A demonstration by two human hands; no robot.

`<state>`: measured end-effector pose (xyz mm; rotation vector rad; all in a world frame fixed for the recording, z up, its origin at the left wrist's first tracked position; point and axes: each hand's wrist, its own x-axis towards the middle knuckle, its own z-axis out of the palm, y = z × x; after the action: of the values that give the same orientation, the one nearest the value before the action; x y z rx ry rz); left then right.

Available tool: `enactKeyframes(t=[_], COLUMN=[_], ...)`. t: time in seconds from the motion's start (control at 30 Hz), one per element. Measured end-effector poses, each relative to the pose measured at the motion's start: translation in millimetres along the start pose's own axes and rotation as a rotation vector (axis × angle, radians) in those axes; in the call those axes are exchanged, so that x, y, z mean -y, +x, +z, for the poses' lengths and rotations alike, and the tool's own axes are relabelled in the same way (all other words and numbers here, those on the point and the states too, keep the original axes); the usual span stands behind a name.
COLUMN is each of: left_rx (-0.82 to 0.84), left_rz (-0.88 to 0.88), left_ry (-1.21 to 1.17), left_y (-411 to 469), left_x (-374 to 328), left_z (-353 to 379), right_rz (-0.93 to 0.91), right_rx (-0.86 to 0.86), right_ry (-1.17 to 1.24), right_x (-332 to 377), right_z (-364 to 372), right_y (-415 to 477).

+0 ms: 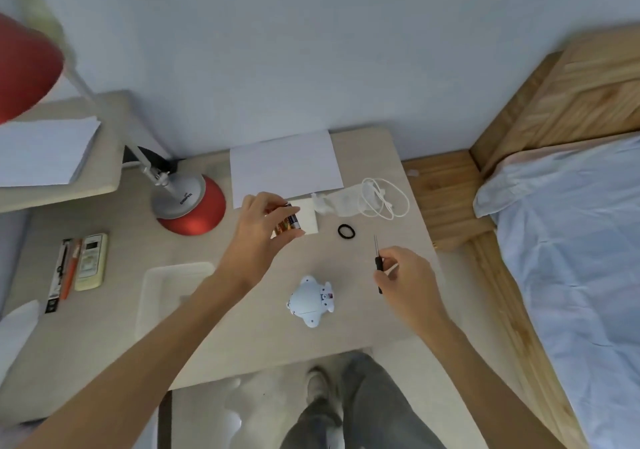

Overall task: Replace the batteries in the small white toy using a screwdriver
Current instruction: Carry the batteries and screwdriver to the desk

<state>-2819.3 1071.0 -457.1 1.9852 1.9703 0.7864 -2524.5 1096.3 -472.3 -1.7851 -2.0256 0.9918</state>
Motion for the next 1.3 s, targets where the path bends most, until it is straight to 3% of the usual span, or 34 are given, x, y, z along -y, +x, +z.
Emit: enactKeyframes(t=[0.13,0.5,0.9,1.3], left_rx=[0.08,0.197,0.13,0.12], left_rz=[-0.016,0.012,-0.005,-0.065], left_ry=[-0.003,0.001,-0.103,-0.121], left_y=[16.2,25.5,26.0,23.3], left_x=[44.1,121.4,142.9,136.2], left_z=[49.4,143.7,165.0,166.8], right_rz=[0.01,0.021,-0.092,-0.061], right_rx=[0.016,-0.003,-0.079,-0.107], right_ry=[-0.205,-0.267,-0.237,-0.216], right_x=[-27.3,-81.3,-101.3,-100.0], right_z=[41.0,104.1,121.9,127.7], right_y=[21.8,54.3,50.1,50.9])
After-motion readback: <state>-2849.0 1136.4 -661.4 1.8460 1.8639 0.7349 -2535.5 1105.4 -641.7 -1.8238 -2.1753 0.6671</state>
